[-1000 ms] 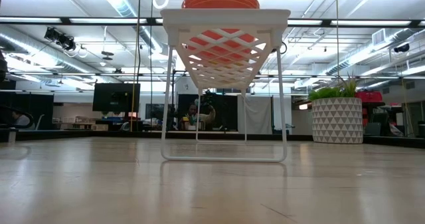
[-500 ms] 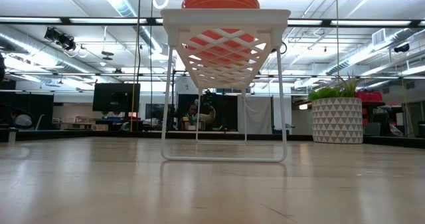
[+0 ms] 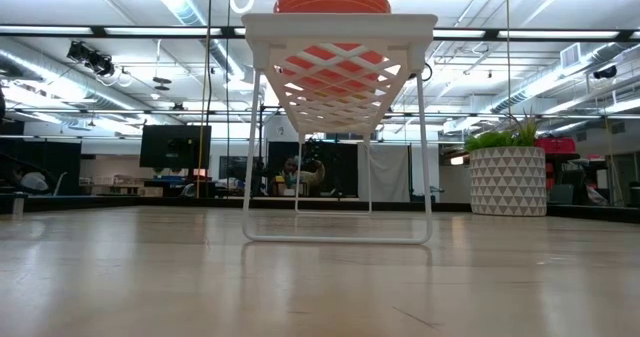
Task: Pick & Place Mini bowls
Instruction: Return to Home Position
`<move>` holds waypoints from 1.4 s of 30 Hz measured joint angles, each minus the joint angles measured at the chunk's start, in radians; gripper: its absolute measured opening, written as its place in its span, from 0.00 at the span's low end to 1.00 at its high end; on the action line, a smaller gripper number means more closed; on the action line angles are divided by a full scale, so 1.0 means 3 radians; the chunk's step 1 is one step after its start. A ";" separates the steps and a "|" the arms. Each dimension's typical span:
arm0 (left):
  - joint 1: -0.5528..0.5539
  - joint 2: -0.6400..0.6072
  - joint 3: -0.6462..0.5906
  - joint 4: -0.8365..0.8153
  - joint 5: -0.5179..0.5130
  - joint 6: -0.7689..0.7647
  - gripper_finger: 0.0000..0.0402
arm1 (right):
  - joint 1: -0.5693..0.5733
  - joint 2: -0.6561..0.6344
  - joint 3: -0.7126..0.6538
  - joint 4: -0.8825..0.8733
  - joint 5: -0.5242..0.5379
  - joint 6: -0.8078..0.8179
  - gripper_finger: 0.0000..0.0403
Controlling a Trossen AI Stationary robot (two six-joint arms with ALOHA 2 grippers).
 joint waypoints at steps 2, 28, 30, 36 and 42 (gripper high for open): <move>-0.0015 -0.0048 -0.0219 0.0187 0.0025 0.0059 0.00 | 0.0001 -0.0001 0.0000 0.0000 -0.0001 0.0000 0.03; 0.0207 -0.1145 -0.2341 0.2107 -0.0101 0.0033 0.00 | 0.0000 -0.0001 0.0000 0.0003 0.0000 0.0000 0.03; 0.0218 -0.1207 -0.2470 0.2291 -0.0115 0.0036 0.00 | 0.0000 0.0000 0.0000 0.0003 0.0000 0.0001 0.03; 0.0218 -0.1359 -0.2768 0.2546 -0.0252 0.0028 0.00 | 0.0000 0.0000 0.0000 0.0003 0.0000 0.0000 0.03; 0.0218 -0.1576 -0.2990 0.2581 -0.0310 -0.0061 0.00 | 0.0000 0.0000 0.0000 0.0003 0.0000 0.0000 0.03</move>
